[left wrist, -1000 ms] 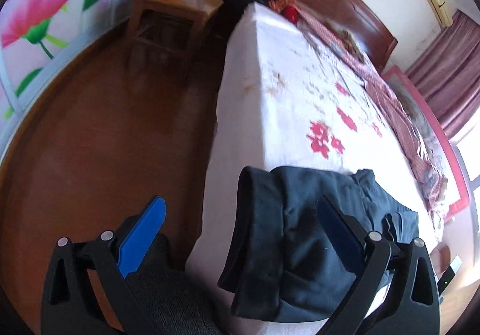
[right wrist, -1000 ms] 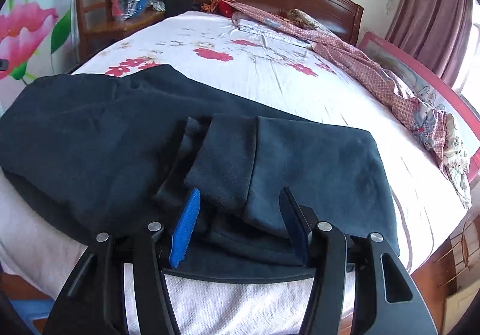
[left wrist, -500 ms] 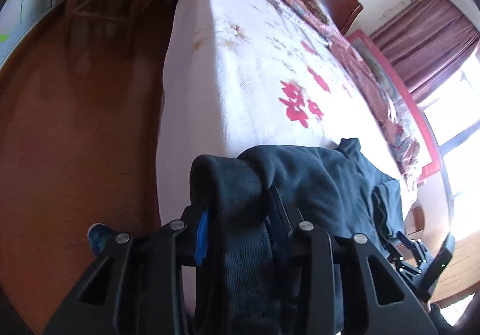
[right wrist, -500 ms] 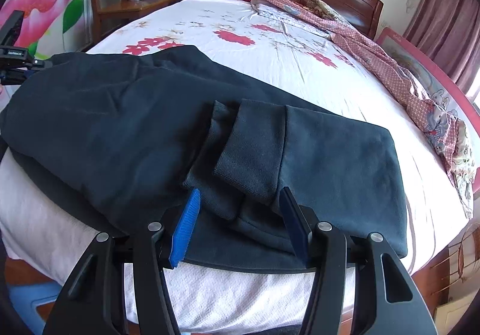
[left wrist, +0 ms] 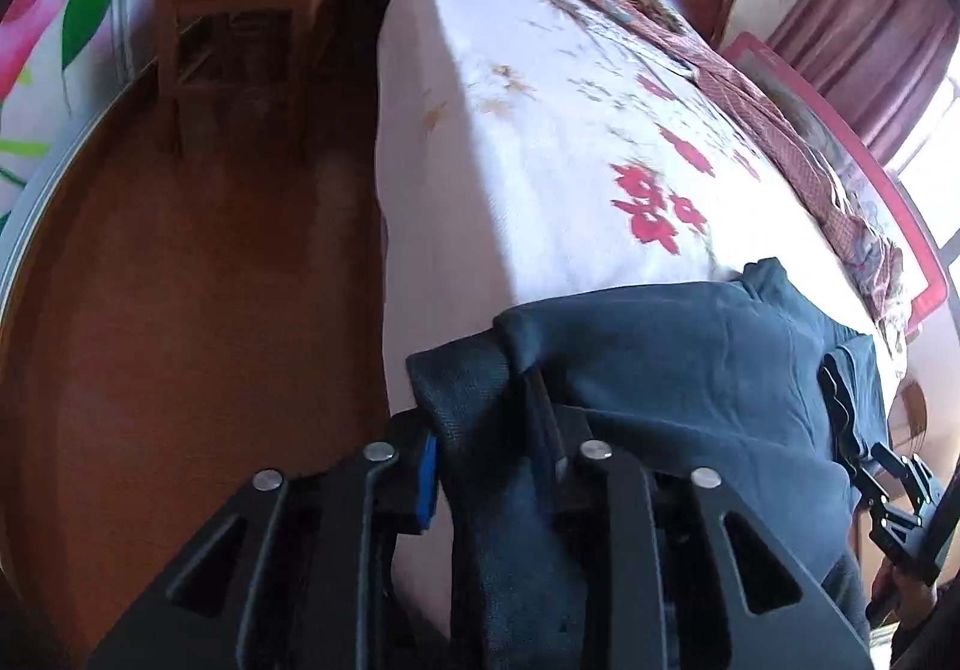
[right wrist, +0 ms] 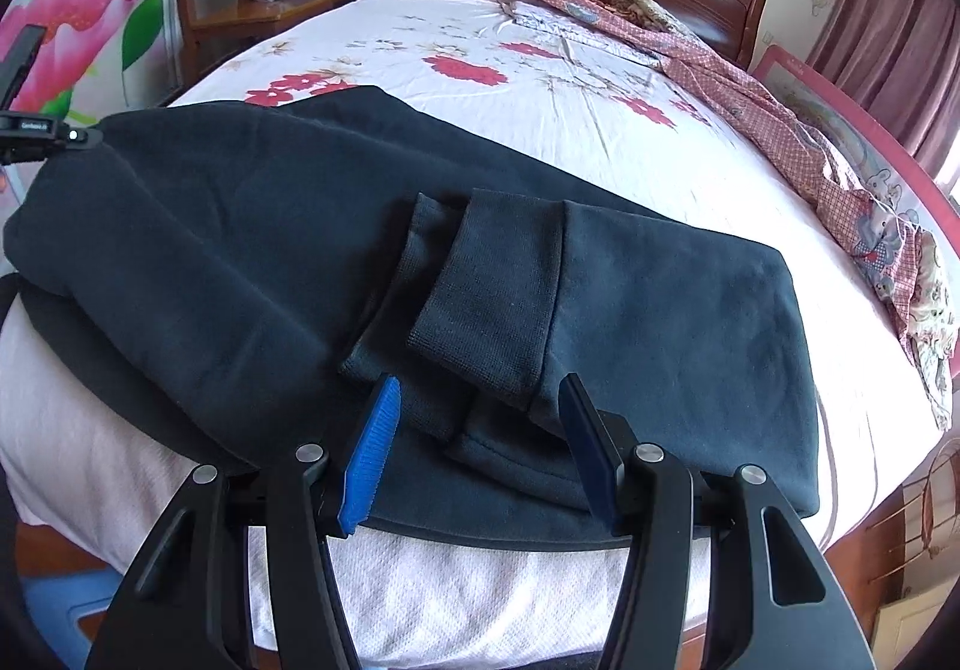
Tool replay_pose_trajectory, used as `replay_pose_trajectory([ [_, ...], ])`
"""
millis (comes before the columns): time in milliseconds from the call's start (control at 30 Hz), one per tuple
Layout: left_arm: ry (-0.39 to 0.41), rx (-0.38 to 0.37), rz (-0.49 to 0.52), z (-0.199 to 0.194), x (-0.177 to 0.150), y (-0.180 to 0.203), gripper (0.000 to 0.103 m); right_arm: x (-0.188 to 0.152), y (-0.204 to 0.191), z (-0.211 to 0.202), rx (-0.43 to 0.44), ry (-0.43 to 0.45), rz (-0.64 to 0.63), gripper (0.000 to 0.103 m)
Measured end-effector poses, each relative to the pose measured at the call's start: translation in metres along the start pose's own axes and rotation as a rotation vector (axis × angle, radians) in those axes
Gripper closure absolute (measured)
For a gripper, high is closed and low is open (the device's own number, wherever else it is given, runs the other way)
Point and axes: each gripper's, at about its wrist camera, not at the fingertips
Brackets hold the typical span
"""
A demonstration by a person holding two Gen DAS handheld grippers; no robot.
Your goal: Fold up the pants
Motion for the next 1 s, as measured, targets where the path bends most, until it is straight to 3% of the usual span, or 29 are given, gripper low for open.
replay_pose_trajectory([
  [33, 0.020, 0.022, -0.047, -0.006, 0.001, -0.006, 0.034, 0.002, 0.001, -0.011, 0.021, 0.039, 0.028, 0.048],
  [67, 0.017, 0.063, -0.081, -0.014, 0.003, -0.011, 0.009, 0.006, 0.000, -0.022, 0.076, 0.076, 0.052, 0.048],
  [133, 0.016, 0.105, -0.065, -0.029, 0.004, -0.008, 0.008, 0.013, -0.012, -0.031, 0.169, 0.095, 0.022, 0.048],
  [200, 0.038, 0.178, 0.008, -0.054, 0.001, 0.007, 0.008, 0.016, -0.037, -0.035, 0.216, 0.114, -0.088, 0.048],
  [300, 0.038, 0.161, 0.074, -0.087, -0.013, 0.036, 0.007, 0.014, -0.072, -0.050, 0.362, 0.168, -0.191, 0.048],
  [367, 0.016, 0.092, 0.110, -0.097, -0.027, 0.057, 0.007, 0.006, -0.105, -0.065, 0.341, 0.249, -0.362, 0.049],
  [433, -0.025, 0.080, 0.146, -0.096, -0.042, 0.073, 0.007, -0.007, -0.137, -0.071, 0.280, 0.310, -0.540, 0.049],
  [533, -0.087, 0.061, 0.152, -0.083, -0.054, 0.080, 0.007, -0.014, -0.164, -0.065, 0.220, 0.335, -0.645, 0.049],
  [667, -0.138, 0.060, 0.088, -0.061, -0.059, 0.069, 0.007, -0.012, -0.180, -0.054, 0.149, 0.336, -0.692, 0.053],
  [733, -0.167, 0.099, 0.083, -0.051, -0.062, 0.059, 0.007, -0.006, -0.182, -0.046, 0.189, 0.277, -0.684, 0.079],
  [800, -0.182, 0.135, 0.088, -0.049, -0.068, 0.053, 0.007, -0.003, -0.184, -0.043, 0.216, 0.238, -0.672, 0.089],
  [900, -0.186, 0.158, 0.082, -0.048, -0.074, 0.042, 0.007, 0.010, -0.177, -0.053, 0.293, 0.208, -0.571, 0.093],
  [1000, -0.170, 0.147, 0.057, -0.053, -0.070, 0.036, 0.007, 0.003, -0.178, -0.058, 0.302, 0.199, -0.580, 0.092],
])
Point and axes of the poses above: each gripper's, at about its wrist camera, not at the fingertips, and z roughly the way its jaws point, y to its right, x to its top, and after that the axes turned 4 degrees about -x, right-handed
